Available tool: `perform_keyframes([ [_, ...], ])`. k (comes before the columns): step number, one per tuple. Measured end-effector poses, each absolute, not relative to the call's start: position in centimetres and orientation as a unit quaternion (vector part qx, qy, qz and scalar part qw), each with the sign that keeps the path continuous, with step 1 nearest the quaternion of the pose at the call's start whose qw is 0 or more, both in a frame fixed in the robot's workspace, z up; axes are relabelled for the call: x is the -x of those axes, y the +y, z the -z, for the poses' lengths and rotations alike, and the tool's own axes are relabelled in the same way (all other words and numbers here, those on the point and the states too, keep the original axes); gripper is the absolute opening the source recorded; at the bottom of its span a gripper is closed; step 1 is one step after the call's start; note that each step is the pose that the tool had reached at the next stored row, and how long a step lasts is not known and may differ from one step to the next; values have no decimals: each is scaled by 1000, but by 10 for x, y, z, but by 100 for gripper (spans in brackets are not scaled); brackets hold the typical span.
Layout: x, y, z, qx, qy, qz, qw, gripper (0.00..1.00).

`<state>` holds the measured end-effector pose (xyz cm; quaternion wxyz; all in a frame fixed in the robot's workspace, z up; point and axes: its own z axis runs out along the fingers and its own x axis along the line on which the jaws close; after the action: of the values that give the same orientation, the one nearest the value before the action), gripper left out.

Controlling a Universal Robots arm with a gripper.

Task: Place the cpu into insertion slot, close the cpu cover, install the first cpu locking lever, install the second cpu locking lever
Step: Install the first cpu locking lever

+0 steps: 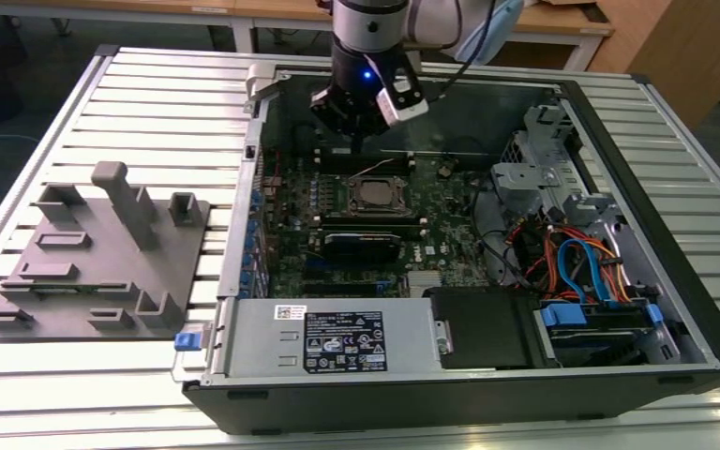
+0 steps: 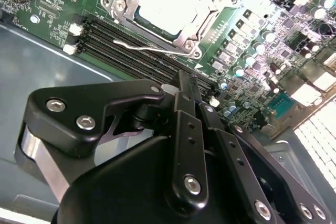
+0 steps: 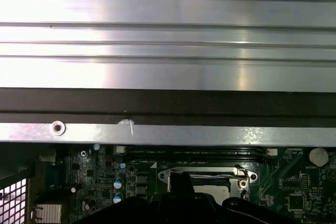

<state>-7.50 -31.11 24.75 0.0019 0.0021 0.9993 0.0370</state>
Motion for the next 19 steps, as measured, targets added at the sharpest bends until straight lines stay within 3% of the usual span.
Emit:
perform_keyframes([
  [5, 72, -311, -245, -2, 999, -50, 2, 11],
  [19, 60, -311, -234, -4, 999, -49, 2, 11],
])
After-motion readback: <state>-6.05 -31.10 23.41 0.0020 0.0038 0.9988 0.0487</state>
